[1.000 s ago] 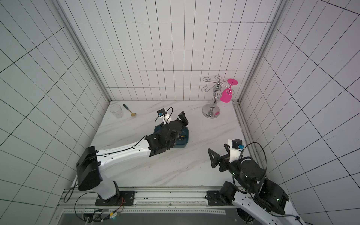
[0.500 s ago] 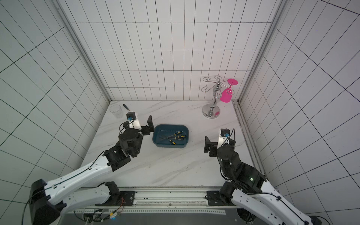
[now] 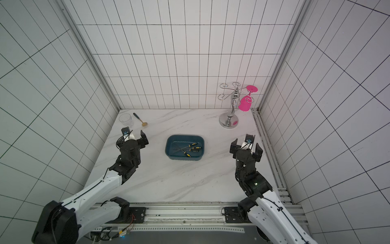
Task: Put the file tool into the storage box
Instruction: Reset both arms
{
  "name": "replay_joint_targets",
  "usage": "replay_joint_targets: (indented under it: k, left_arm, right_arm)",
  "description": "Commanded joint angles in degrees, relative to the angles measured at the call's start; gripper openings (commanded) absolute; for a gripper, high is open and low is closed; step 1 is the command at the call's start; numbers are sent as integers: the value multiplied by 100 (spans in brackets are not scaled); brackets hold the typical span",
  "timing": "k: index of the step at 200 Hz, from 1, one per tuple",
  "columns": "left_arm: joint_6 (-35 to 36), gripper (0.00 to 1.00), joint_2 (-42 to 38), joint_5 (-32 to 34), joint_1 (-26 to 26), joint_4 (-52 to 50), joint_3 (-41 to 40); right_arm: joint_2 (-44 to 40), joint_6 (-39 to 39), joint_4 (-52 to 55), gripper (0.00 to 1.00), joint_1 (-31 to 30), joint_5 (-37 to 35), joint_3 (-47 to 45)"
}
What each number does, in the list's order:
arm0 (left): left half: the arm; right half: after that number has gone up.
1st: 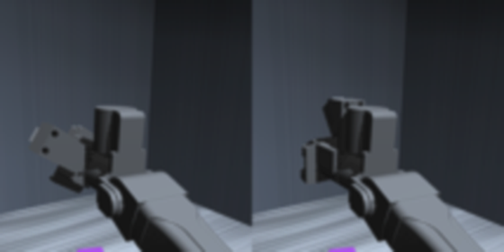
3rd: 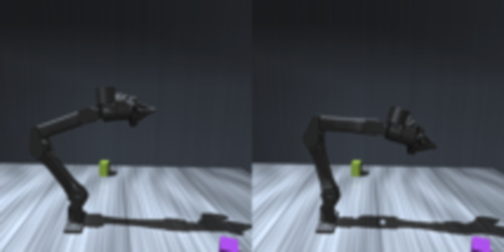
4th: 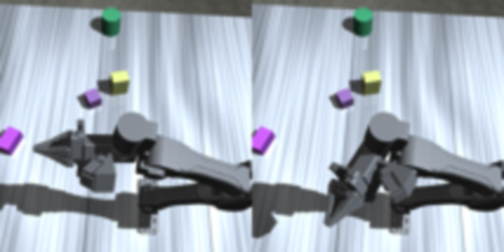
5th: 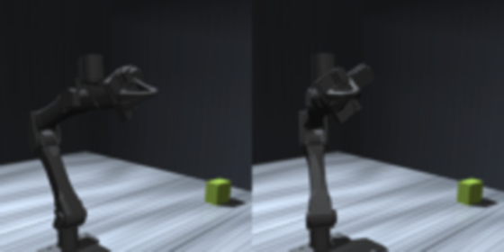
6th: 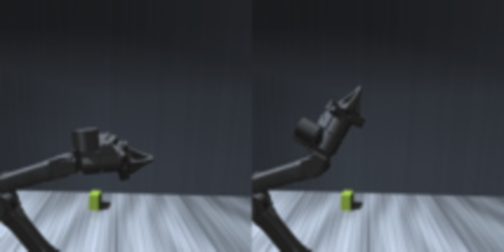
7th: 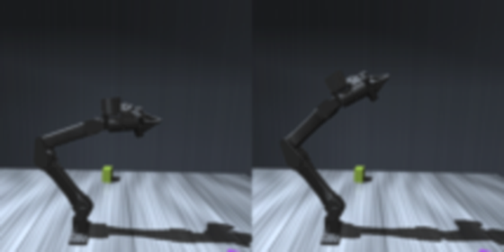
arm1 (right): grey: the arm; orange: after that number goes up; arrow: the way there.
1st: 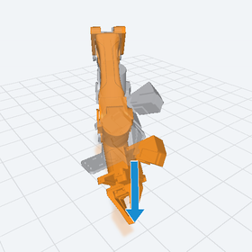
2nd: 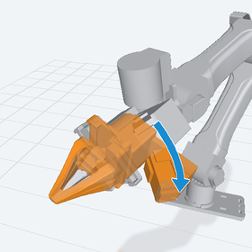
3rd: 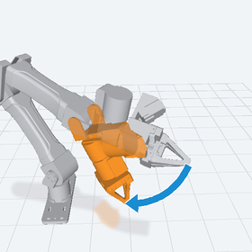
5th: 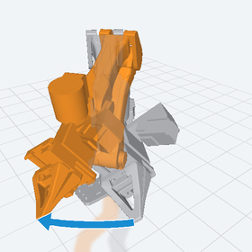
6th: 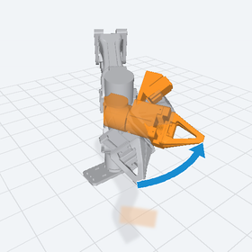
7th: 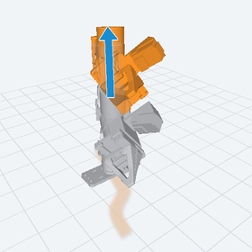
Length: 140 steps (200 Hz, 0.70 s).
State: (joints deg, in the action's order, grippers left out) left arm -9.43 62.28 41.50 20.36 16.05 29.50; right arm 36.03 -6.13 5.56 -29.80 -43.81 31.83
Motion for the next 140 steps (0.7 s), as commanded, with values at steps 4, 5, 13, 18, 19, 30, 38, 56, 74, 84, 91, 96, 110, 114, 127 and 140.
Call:
replay_joint_targets:
  k: [4, 5, 13, 18, 19, 30, 38, 56, 74, 84, 91, 96, 110, 114, 127, 140]
  left_arm:
    - [-2, 98, 431, 448, -299, 779, -97]
    - [-4, 98, 450, 456, -306, 791, -99]
    - [-28, 98, 584, 661, -368, 854, -102]
    - [-25, 98, 640, 745, -403, 864, -102]
    - [-29, 98, 651, 763, -406, 864, -102]
    - [-5, 98, 725, 762, -476, 978, -172]
    - [80, 98, 764, 620, -540, 1180, -285]
    - [266, 98, 888, 257, -673, 1684, -559]
    - [264, 98, 1156, -70, -826, 2267, -796]
    - [166, 98, 1339, -203, -959, 2562, -917]
    - [154, 98, 1492, -331, -1033, 2707, -944]
    - [196, 99, 1598, -337, -1072, 2847, -938]
    - [334, 98, 1738, -439, -1076, 2858, -819]
    - [361, 98, 1762, -492, -1078, 2804, -783]
    - [470, 98, 1961, -488, -1087, 2993, -732]
    - [549, 98, 2285, -458, -1104, 3550, -811]
  right_arm:
    - [378, -31, -923, 99, 890, 664, -333]
    - [404, -47, -942, 99, 929, 695, -339]
    - [645, -166, -1119, 99, 1155, 819, -400]
    - [809, -217, -1249, 99, 1263, 823, -436]
    - [840, -219, -1272, 99, 1282, 827, -443]
    - [1189, -206, -1498, 99, 1495, 797, -468]
    - [1412, -175, -1633, 99, 1635, 743, -460]
    - [1754, -56, -2148, 99, 2033, 858, -585]
    - [1882, -277, -2754, 99, 2562, 1215, -875]
    - [1965, -305, -3299, 99, 2770, 1421, -1127]
    - [2054, -266, -3744, 99, 2876, 1527, -1311]
    - [2149, -216, -4054, 99, 2934, 1604, -1431]
    - [2406, -179, -4610, 99, 2997, 1672, -1615]
    - [2471, -240, -4633, 99, 2994, 1618, -1626]
    - [2756, -475, -4738, 99, 2996, 1458, -1619]
    - [3150, -709, -5053, 99, 2999, 1321, -1654]
